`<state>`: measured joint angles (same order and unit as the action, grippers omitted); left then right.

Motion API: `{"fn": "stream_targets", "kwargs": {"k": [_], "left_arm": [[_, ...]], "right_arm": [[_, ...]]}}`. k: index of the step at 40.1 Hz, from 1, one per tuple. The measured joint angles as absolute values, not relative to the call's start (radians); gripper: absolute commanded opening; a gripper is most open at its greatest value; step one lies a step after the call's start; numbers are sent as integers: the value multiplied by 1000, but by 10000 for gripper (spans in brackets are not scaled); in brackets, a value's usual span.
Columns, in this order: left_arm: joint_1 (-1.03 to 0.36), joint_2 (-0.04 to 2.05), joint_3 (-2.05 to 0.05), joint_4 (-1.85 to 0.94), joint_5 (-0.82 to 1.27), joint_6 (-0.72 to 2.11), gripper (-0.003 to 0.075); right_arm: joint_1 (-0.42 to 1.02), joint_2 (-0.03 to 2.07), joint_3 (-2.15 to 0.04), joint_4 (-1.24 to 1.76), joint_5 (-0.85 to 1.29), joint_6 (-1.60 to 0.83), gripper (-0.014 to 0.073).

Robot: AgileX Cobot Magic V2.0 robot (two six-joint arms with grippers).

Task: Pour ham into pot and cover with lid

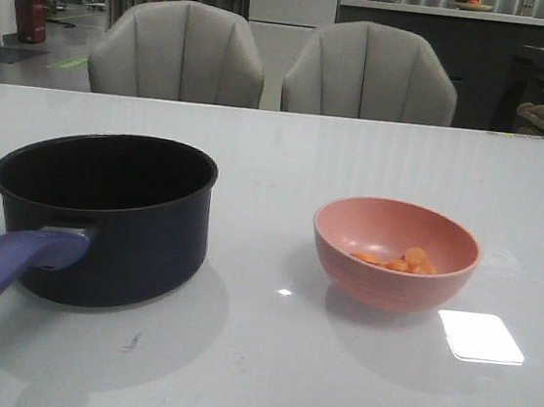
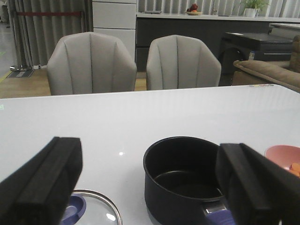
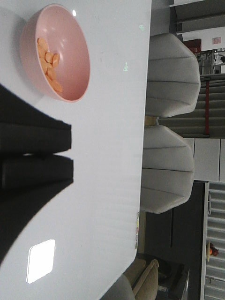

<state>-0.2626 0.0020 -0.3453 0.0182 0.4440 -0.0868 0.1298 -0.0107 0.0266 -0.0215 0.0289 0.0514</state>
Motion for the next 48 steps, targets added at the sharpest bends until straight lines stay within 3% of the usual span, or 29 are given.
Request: {"fn": "stream_targets", "kwargs": {"k": [10,22,36,40,44,48], "left_arm": [[-265,2,-345,18,438,-87,625],[-265,2,-345,18,438,-87,625],[-265,2,-345,19,440,-87,625],[-265,2,-345,19,441,-87,625],[-265,2,-345,19,445,-87,625],[-265,2,-345,19,445,-87,625]], "right_arm": [[130,-11,13,0,-69,51,146],[130,144,-269,30,261,51,146],[130,277,-278,32,355,51,157],[130,360,-297,32,379,51,251],[130,460,-334,35,386,51,414],[130,582,-389,53,400,51,493]]}}
